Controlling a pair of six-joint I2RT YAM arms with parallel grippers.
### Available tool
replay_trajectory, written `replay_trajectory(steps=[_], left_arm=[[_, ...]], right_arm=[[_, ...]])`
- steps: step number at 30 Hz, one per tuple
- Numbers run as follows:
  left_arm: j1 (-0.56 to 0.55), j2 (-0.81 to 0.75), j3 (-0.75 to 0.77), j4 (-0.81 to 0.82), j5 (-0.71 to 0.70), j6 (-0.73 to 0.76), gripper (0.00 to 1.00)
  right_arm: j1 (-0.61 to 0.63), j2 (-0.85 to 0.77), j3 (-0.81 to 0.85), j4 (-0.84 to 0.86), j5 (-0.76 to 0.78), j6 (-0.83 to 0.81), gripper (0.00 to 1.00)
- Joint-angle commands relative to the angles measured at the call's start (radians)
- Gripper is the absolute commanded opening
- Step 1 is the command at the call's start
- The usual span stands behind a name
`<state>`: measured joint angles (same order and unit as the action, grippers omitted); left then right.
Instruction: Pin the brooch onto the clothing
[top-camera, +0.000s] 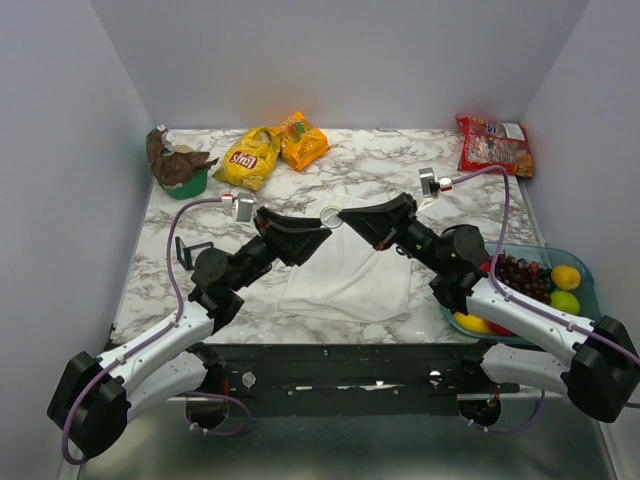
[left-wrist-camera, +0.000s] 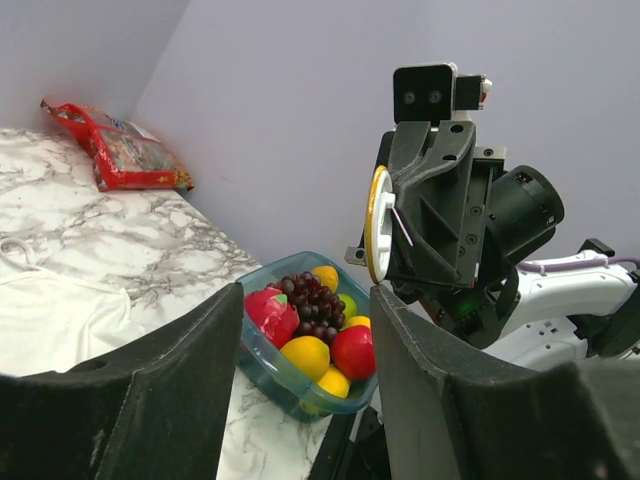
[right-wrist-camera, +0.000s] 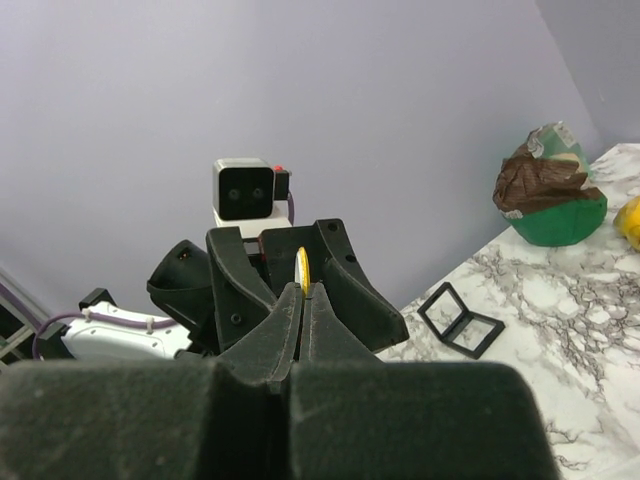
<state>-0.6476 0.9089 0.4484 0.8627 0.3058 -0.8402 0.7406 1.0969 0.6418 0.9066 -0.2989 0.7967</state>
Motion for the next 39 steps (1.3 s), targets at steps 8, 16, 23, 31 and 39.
replay_trajectory(steps=[8, 16, 23, 31, 39], left_arm=[[-0.011, 0.015, 0.03, 0.076, 0.032, -0.005, 0.53], [-0.015, 0.021, 0.035, 0.098, 0.049, -0.005, 0.51], [-0.015, 0.028, 0.03, 0.11, 0.038, -0.016, 0.36], [-0.017, 0.024, 0.026, 0.108, 0.033, -0.017, 0.3], [-0.017, 0.022, 0.018, 0.095, 0.023, -0.016, 0.08]], right_arm=[[0.013, 0.038, -0.019, 0.098, 0.017, 0.029, 0.01], [0.013, 0.054, -0.021, 0.1, 0.018, 0.033, 0.01], [0.016, 0.06, -0.019, 0.1, 0.014, 0.035, 0.01], [0.017, 0.057, -0.028, 0.078, 0.017, 0.029, 0.01], [0.02, 0.054, -0.048, 0.061, 0.015, 0.022, 0.01]])
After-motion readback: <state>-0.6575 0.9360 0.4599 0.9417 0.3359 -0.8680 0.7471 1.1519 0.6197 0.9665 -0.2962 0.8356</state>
